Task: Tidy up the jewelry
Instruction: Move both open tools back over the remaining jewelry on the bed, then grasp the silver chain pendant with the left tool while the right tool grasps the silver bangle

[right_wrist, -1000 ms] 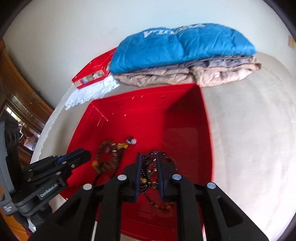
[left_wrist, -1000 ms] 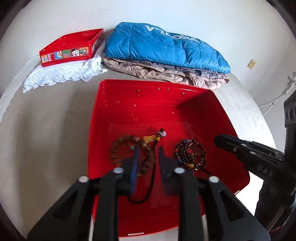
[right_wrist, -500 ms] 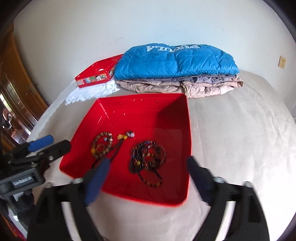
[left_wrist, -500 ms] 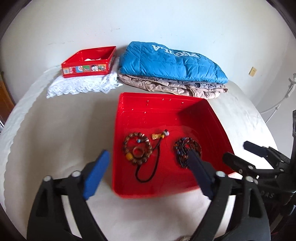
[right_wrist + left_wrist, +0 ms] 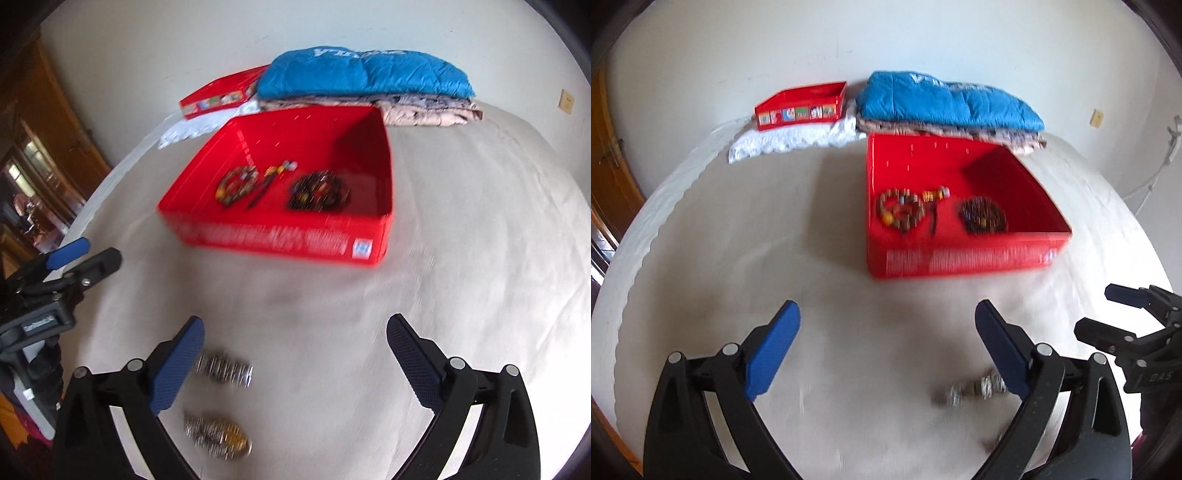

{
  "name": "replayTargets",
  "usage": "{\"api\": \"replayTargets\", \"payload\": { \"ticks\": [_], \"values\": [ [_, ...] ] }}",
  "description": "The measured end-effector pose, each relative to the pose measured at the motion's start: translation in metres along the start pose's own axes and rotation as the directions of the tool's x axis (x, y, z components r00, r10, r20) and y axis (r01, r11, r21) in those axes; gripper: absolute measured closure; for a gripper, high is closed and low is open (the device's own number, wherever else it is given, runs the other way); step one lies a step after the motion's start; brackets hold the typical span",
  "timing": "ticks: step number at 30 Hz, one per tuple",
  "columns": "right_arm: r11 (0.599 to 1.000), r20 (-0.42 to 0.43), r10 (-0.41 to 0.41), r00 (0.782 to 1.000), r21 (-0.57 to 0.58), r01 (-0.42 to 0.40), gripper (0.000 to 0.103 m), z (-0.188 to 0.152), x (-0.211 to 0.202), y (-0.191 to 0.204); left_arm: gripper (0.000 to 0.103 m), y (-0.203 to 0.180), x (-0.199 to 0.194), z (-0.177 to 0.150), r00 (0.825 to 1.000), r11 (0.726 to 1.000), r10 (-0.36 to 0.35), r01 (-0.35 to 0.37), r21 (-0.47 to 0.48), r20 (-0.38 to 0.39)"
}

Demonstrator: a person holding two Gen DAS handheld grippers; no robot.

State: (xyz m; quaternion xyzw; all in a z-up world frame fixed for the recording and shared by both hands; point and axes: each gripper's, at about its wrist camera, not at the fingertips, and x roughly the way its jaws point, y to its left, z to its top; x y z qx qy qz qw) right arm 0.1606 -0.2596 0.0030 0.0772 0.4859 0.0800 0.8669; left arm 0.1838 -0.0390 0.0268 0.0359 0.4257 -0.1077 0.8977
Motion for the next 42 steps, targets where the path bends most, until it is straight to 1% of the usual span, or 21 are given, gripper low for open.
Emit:
{"api": "replayTargets", "payload": {
  "ticks": [5, 8, 12, 13, 16, 18, 22, 27, 33, 36, 37, 39, 40, 42],
  "values": [
    [0.998, -0.056, 0.062, 0.996, -0.016, -0.063, 0.004, -0.034, -0.005, 0.013, 0.008, -0.002, -0.008, -0.035, 0.999, 1.0, -0.018, 0.018, 0.011, -0.026],
    [0.997, -0.085, 0.07, 0.994, -0.03, -0.073, 0.004, -0.049, -0.007, 0.022, 0.008, -0.004, -0.013, -0.054, 0.999, 1.0, -0.027, 0.028, 0.014, -0.041],
    [0.995, -0.104, 0.073, 0.992, -0.053, -0.079, 0.004, -0.064, -0.009, 0.032, 0.008, -0.002, -0.016, -0.072, 0.998, 1.0, -0.031, 0.031, 0.0, -0.054],
    [0.995, -0.109, 0.081, 0.991, -0.055, -0.087, 0.006, -0.067, -0.009, 0.033, 0.008, 0.0, -0.018, -0.075, 0.998, 1.0, -0.03, 0.029, -0.005, -0.056],
    [0.992, -0.14, 0.111, 0.984, -0.043, -0.119, 0.017, -0.074, -0.005, 0.037, 0.008, 0.003, -0.02, -0.082, 0.997, 0.999, -0.03, 0.029, -0.02, -0.065],
    [0.989, -0.161, 0.136, 0.977, -0.026, -0.142, 0.019, -0.076, -0.001, 0.037, 0.008, 0.005, -0.022, -0.087, 0.997, 0.999, -0.031, 0.029, -0.03, -0.069],
    [0.991, -0.185, 0.125, 0.975, -0.018, -0.131, 0.025, -0.081, 0.008, 0.039, 0.008, 0.009, -0.025, -0.094, 0.997, 0.999, -0.034, 0.031, -0.039, -0.074],
    [0.992, -0.21, 0.111, 0.971, -0.034, -0.121, 0.03, -0.085, 0.019, 0.046, 0.008, 0.012, -0.025, -0.101, 0.995, 0.997, -0.046, 0.042, -0.058, -0.084],
    [0.994, -0.212, 0.065, 0.975, -0.07, -0.081, 0.035, -0.085, 0.029, 0.055, 0.008, 0.011, -0.027, -0.104, 0.995, 0.997, -0.053, 0.049, -0.051, -0.082],
    [0.994, -0.203, 0.038, 0.978, -0.091, -0.058, 0.044, -0.085, 0.031, 0.057, 0.008, 0.012, -0.028, -0.105, 0.995, 0.997, -0.054, 0.049, -0.058, -0.079],
    [0.994, -0.199, 0.022, 0.98, -0.105, -0.044, 0.049, -0.085, 0.031, 0.059, 0.008, 0.012, -0.027, -0.105, 0.995, 0.997, -0.056, 0.051, -0.062, -0.08],
    [0.992, -0.193, 0.014, 0.981, -0.12, -0.038, 0.053, -0.085, 0.032, 0.061, 0.008, 0.012, -0.026, -0.105, 0.995, 0.996, -0.06, 0.054, -0.065, -0.085],
    [0.991, -0.192, 0.007, 0.981, -0.127, -0.031, 0.057, -0.085, 0.032, 0.061, 0.008, 0.012, -0.025, -0.105, 0.994, 0.996, -0.061, 0.056, -0.066, -0.087],
    [0.99, -0.188, -0.001, 0.982, -0.136, -0.025, 0.057, -0.085, 0.032, 0.063, 0.008, 0.012, -0.025, -0.105, 0.994, 0.996, -0.063, 0.057, -0.069, -0.089]
  ]
}}
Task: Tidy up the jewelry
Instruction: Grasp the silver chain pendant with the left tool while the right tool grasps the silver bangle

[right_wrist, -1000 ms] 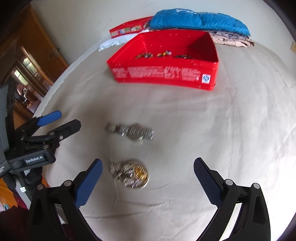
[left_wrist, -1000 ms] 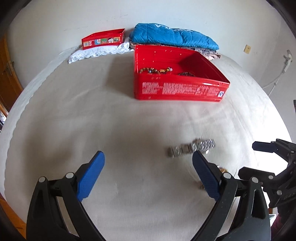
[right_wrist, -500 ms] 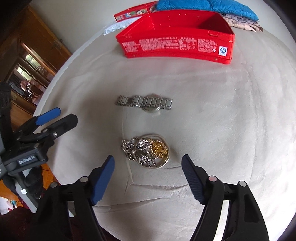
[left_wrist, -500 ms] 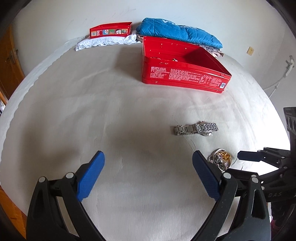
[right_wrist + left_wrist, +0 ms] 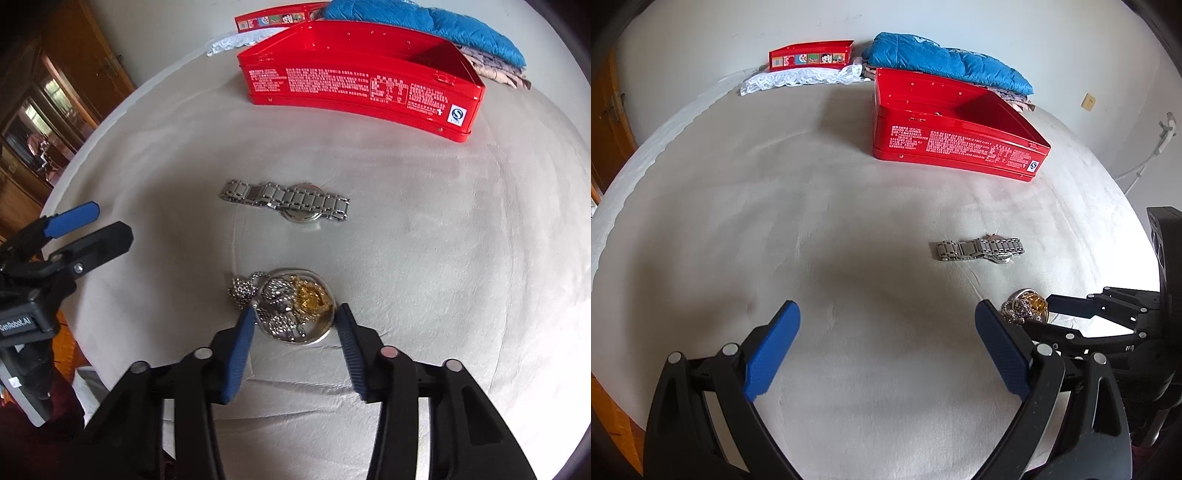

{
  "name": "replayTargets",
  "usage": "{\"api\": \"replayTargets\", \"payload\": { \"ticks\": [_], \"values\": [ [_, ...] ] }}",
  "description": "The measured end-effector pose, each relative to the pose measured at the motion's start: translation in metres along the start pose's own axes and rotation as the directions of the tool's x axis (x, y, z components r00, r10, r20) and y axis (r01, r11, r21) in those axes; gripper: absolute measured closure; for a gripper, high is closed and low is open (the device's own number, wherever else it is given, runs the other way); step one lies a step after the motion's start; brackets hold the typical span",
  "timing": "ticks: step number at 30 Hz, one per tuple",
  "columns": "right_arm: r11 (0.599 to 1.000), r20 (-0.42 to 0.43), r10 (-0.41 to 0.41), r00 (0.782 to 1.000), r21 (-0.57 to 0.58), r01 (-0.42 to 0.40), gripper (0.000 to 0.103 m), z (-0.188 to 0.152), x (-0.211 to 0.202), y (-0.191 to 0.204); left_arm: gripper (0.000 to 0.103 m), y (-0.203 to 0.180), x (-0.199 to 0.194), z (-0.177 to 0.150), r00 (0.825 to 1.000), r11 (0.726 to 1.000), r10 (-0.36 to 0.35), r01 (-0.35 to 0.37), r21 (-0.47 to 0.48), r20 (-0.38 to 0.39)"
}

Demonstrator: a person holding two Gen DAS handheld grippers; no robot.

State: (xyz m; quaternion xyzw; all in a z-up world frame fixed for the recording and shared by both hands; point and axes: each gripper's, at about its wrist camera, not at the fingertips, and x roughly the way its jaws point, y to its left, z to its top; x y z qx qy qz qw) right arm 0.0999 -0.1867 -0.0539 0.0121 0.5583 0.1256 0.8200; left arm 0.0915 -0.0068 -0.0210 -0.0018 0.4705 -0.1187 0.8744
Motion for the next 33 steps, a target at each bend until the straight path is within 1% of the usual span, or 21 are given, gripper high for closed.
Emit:
{"api": "replayTargets", "payload": {
  "ticks": [1, 2, 3, 4, 5, 8, 11, 12, 13, 14, 18, 19, 21, 22, 23, 24, 28, 29, 33],
  "values": [
    [1.0, 0.001, 0.0, 1.0, -0.001, 0.0, 0.059, 0.0, -0.001, 0.0, 0.008, 0.0, 0.0, 0.0, 1.0, 1.0, -0.002, 0.002, -0.001, 0.0],
    [1.0, 0.003, 0.002, 1.0, 0.0, -0.002, 0.069, -0.001, -0.002, -0.001, 0.008, 0.0, 0.0, 0.0, 1.0, 1.0, -0.004, 0.004, 0.0, 0.0],
    [1.0, 0.003, 0.011, 1.0, 0.005, -0.011, 0.075, -0.001, -0.004, -0.002, 0.008, -0.001, 0.0, 0.0, 1.0, 1.0, -0.004, 0.004, 0.0, 0.0],
    [0.999, 0.004, 0.039, 0.999, 0.018, -0.039, 0.083, -0.001, -0.006, -0.005, 0.008, -0.001, 0.001, 0.001, 1.0, 1.0, -0.004, 0.004, 0.002, 0.0],
    [0.997, 0.006, 0.064, 0.998, 0.032, -0.064, 0.085, 0.0, -0.008, -0.008, 0.008, -0.002, 0.001, 0.001, 1.0, 1.0, -0.005, 0.005, 0.003, -0.001],
    [0.998, 0.018, 0.054, 0.998, 0.042, -0.055, 0.085, 0.0, -0.013, -0.014, 0.008, -0.006, 0.003, 0.001, 1.0, 1.0, -0.018, 0.018, 0.011, -0.009],
    [0.997, 0.008, 0.066, 0.998, 0.04, -0.066, 0.082, -0.002, -0.013, -0.013, 0.008, -0.009, 0.005, 0.001, 0.999, 1.0, -0.028, 0.028, 0.014, -0.015],
    [0.997, 0.004, 0.071, 0.997, 0.034, -0.071, 0.071, -0.002, -0.012, -0.012, 0.008, -0.009, 0.005, 0.0, 0.999, 0.999, -0.03, 0.03, 0.014, -0.016],
    [0.997, 0.005, 0.075, 0.997, 0.029, -0.075, 0.056, -0.003, -0.012, -0.01, 0.008, -0.01, 0.005, 0.0, 0.999, 0.999, -0.031, 0.031, 0.014, -0.017],
    [0.997, 0.009, 0.07, 0.998, 0.02, -0.07, 0.048, -0.002, -0.012, -0.007, 0.008, -0.01, 0.006, 0.0, 0.999, 0.999, -0.03, 0.03, 0.014, -0.019],
    [0.998, -0.01, 0.064, 0.998, -0.01, -0.064, 0.048, 0.0, -0.003, 0.003, 0.008, -0.008, 0.006, 0.0, 0.999, 1.0, -0.03, 0.03, 0.007, -0.019],
    [0.998, -0.019, 0.053, 0.998, -0.018, -0.053, 0.047, 0.0, 0.001, 0.005, 0.008, -0.007, 0.006, 0.0, 0.999, 1.0, -0.03, 0.03, 0.005, -0.019],
    [0.999, -0.009, 0.013, 1.0, -0.053, -0.013, 0.047, 0.002, 0.005, 0.013, 0.008, -0.004, 0.007, 0.001, 0.999, 1.0, -0.03, 0.03, -0.005, -0.02],
    [0.998, -0.007, -0.005, 1.0, -0.066, 0.005, 0.048, 0.002, 0.006, 0.015, 0.008, -0.003, 0.008, 0.001, 0.999, 0.999, -0.032, 0.031, -0.009, -0.022],
    [0.997, 0.002, -0.028, 1.0, -0.077, 0.028, 0.057, 0.002, 0.007, 0.018, 0.008, -0.002, 0.009, 0.001, 0.999, 0.999, -0.033, 0.032, -0.014, -0.024],
    [0.996, 0.005, -0.037, 0.999, -0.082, 0.037, 0.057, 0.003, 0.007, 0.018, 0.008, -0.001, 0.01, 0.001, 0.999, 0.999, -0.035, 0.034, -0.019, -0.027],
    [0.997, 0.012, -0.019, 1.0, -0.071, 0.019, 0.057, 0.004, 0.003, 0.014, 0.008, 0.002, 0.011, 0.001, 0.999, 0.999, -0.043, 0.042, -0.03, -0.032],
    [0.998, 0.024, -0.001, 1.0, -0.058, 0.002, 0.057, 0.005, -0.002, 0.011, 0.008, 0.002, 0.012, 0.0, 0.999, 0.999, -0.043, 0.042, -0.03, -0.032],
    [0.999, 0.08, 0.02, 0.997, -0.026, -0.018, 0.057, 0.006, -0.025, -0.004, 0.008, 0.001, 0.012, 0.002, 0.999, 0.999, -0.043, 0.042, -0.026, -0.032]
  ]
}}
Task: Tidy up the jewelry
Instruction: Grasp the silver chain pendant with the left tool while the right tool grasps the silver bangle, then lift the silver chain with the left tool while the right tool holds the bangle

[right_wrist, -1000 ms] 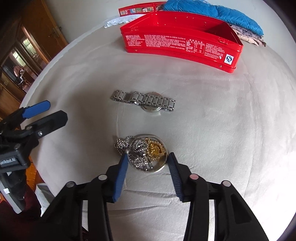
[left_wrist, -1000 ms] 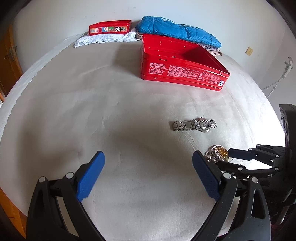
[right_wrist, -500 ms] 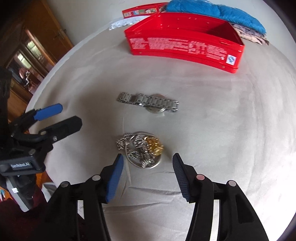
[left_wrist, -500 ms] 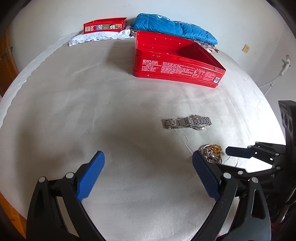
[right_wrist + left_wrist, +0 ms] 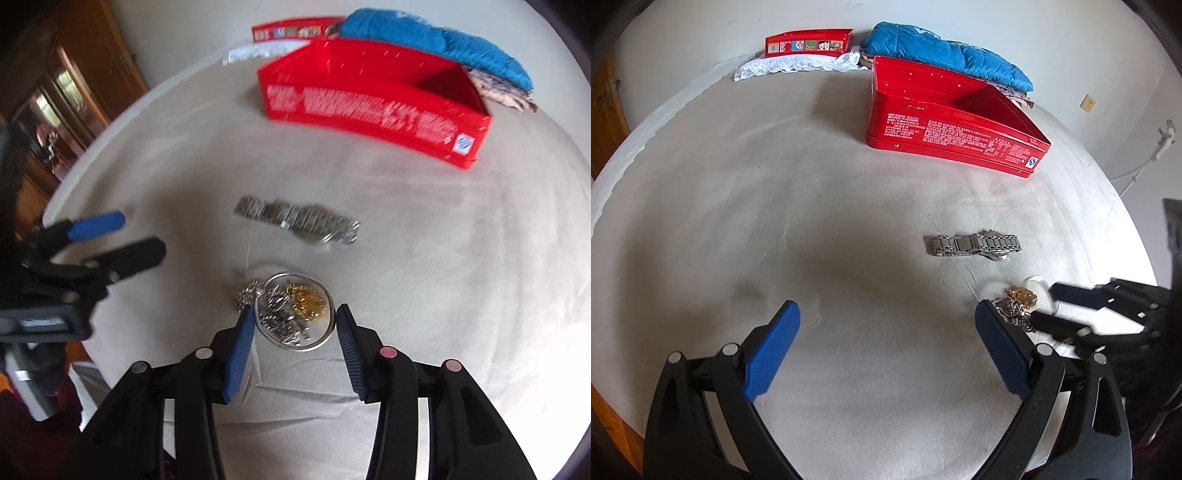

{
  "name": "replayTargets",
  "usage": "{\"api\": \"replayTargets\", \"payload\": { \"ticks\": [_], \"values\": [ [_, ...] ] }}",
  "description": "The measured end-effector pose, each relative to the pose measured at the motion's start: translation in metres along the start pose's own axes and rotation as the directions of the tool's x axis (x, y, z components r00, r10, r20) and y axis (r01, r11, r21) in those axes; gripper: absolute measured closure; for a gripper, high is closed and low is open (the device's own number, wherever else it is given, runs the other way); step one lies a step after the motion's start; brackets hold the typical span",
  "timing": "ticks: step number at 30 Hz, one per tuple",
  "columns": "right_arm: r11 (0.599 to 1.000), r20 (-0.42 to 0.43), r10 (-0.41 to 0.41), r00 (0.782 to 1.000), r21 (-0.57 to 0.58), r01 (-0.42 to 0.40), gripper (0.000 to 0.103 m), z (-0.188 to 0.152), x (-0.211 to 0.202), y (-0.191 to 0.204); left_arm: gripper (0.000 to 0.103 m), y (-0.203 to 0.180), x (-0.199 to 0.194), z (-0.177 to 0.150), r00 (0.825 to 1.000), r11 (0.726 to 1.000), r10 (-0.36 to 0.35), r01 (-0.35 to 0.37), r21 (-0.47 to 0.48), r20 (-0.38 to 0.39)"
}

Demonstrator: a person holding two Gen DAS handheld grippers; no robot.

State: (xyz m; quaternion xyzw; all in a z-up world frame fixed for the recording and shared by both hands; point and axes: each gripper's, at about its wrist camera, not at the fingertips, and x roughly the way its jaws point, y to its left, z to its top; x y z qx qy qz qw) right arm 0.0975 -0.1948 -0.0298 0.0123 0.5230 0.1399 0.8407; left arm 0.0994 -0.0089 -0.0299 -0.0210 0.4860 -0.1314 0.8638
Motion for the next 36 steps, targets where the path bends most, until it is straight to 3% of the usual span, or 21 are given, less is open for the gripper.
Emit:
{"api": "replayTargets", "payload": {
  "ticks": [6, 13, 16, 20, 25, 27, 29, 30, 32, 34, 36],
  "values": [
    [0.997, 0.054, -0.036, 0.998, 0.064, 0.032, 0.057, -0.001, -0.026, -0.028, 0.008, -0.014, 0.001, 0.0, 1.0, 0.999, -0.019, 0.019, 0.038, 0.0],
    [0.991, 0.004, -0.036, 0.999, 0.131, 0.036, 0.057, -0.013, -0.011, -0.054, 0.01, -0.041, 0.015, -0.001, 0.993, 0.992, -0.089, 0.095, 0.077, -0.076],
    [0.989, 0.001, -0.03, 1.0, 0.146, 0.029, 0.057, -0.016, -0.011, -0.062, 0.024, -0.052, 0.025, 0.0, 0.986, 0.989, -0.111, 0.122, 0.082, -0.128],
    [0.988, 0.003, -0.025, 1.0, 0.155, 0.024, 0.057, -0.017, -0.012, -0.069, 0.024, -0.066, 0.037, -0.003, 0.975, 0.984, -0.129, 0.149, 0.098, -0.181],
    [0.987, -0.005, -0.009, 1.0, 0.161, 0.01, 0.057, -0.017, -0.007, -0.073, 0.028, -0.079, 0.044, -0.004, 0.976, 0.981, -0.102, 0.131, 0.143, -0.191],
    [0.986, -0.007, -0.004, 1.0, 0.164, 0.005, 0.057, -0.016, -0.005, -0.073, 0.034, -0.082, 0.045, -0.004, 0.978, 0.98, -0.091, 0.121, 0.156, -0.19],
    [0.986, -0.009, -0.003, 1.0, 0.169, 0.004, 0.057, -0.016, -0.005, -0.074, 0.055, -0.087, 0.046, -0.005, 0.978, 0.979, -0.081, 0.114, 0.171, -0.191],
    [0.985, -0.009, -0.002, 1.0, 0.17, 0.004, 0.057, -0.016, -0.004, -0.074, 0.06, -0.088, 0.047, -0.004, 0.98, 0.979, -0.07, 0.104, 0.175, -0.187],
    [0.985, -0.009, -0.001, 1.0, 0.172, 0.003, 0.057, -0.016, -0.004, -0.074, 0.08, -0.09, 0.049, -0.002, 0.976, 0.977, -0.1, 0.133, 0.165, -0.195],
    [0.985, -0.009, 0.003, 1.0, 0.174, -0.001, 0.057, -0.015, -0.004, -0.074, 0.089, -0.089, 0.05, 0.0, 0.972, 0.976, -0.124, 0.155, 0.151, -0.199],
    [0.984, -0.008, 0.004, 1.0, 0.176, -0.003, 0.057, -0.016, -0.005, -0.074, 0.091, -0.086, 0.049, 0.001, 0.972, 0.976, -0.134, 0.163, 0.144, -0.194]
  ]
}}
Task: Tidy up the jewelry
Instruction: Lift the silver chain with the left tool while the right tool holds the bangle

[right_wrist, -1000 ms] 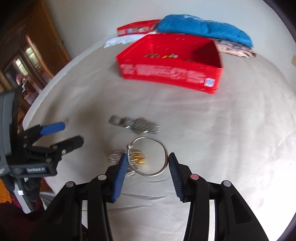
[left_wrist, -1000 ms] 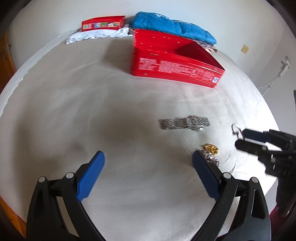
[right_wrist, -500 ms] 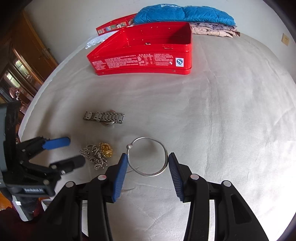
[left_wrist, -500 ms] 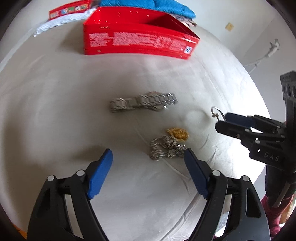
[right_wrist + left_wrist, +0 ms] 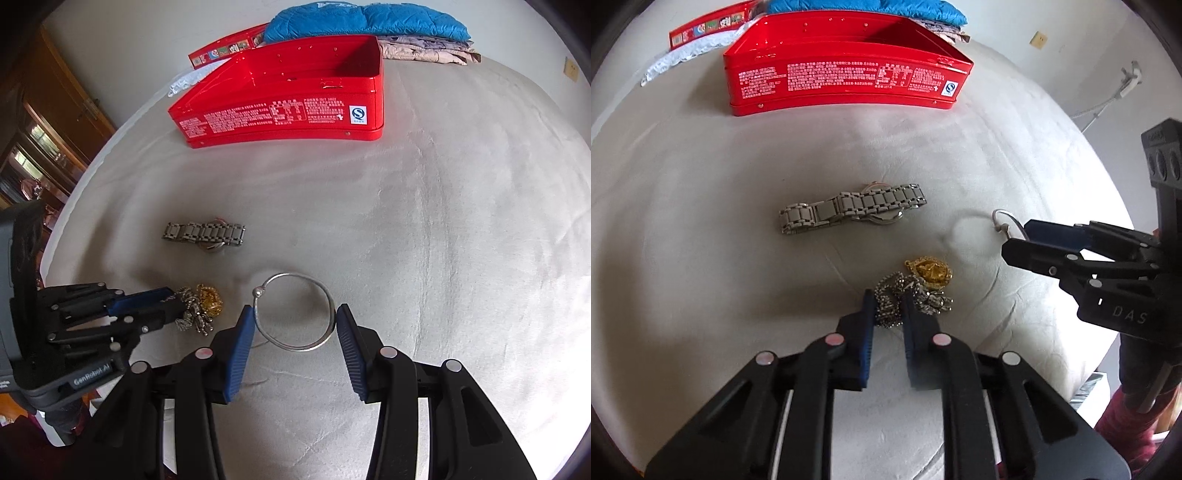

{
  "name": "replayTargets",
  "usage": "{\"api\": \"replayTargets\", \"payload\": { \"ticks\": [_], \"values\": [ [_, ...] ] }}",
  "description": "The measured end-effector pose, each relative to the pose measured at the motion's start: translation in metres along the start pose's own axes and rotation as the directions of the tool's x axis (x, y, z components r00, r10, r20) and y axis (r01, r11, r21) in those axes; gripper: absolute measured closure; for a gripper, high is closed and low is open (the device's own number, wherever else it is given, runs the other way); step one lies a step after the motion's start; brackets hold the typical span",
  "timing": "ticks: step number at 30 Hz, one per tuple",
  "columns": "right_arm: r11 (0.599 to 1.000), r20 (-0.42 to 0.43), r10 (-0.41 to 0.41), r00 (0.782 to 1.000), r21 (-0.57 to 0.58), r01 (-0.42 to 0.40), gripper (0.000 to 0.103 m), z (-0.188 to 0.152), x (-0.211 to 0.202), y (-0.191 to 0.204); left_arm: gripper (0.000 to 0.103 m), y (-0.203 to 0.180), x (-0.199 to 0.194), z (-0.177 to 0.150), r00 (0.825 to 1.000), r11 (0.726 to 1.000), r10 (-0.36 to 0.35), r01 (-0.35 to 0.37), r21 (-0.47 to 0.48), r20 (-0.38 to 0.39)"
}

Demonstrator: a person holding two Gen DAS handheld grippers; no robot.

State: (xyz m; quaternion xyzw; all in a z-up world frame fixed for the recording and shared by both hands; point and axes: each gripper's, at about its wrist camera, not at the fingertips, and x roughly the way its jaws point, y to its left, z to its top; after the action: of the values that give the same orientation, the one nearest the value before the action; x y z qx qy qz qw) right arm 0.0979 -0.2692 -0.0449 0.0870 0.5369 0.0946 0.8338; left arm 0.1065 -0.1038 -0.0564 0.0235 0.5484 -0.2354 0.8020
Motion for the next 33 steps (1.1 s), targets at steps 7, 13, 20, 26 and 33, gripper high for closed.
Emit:
{"api": "replayTargets", "payload": {
  "ticks": [7, 13, 20, 26, 33],
  "values": [
    [1.0, 0.003, -0.001, 1.0, 0.004, 0.001, 0.057, 0.001, 0.0, 0.001, 0.093, 0.039, -0.036, -0.01, 0.995, 0.997, 0.051, -0.046, -0.062, 0.09],
    [1.0, -0.01, 0.007, 1.0, -0.002, -0.007, 0.057, 0.003, 0.006, 0.007, 0.093, 0.073, -0.049, -0.012, 0.988, 0.986, 0.105, -0.089, -0.14, 0.114],
    [1.0, -0.014, 0.007, 1.0, -0.01, -0.007, 0.057, 0.004, 0.006, 0.012, 0.065, 0.083, -0.032, -0.011, 0.997, 0.98, 0.063, -0.053, -0.191, 0.048],
    [1.0, -0.023, 0.006, 1.0, -0.006, -0.006, 0.057, 0.005, 0.011, 0.011, 0.04, 0.073, -0.032, -0.008, 0.993, 0.982, 0.099, -0.088, -0.164, 0.064],
    [1.0, -0.033, 0.01, 0.999, -0.005, -0.01, 0.057, 0.003, 0.015, 0.01, 0.057, 0.062, -0.019, -0.004, 0.983, 0.98, 0.172, -0.165, -0.112, 0.059]
  ]
}}
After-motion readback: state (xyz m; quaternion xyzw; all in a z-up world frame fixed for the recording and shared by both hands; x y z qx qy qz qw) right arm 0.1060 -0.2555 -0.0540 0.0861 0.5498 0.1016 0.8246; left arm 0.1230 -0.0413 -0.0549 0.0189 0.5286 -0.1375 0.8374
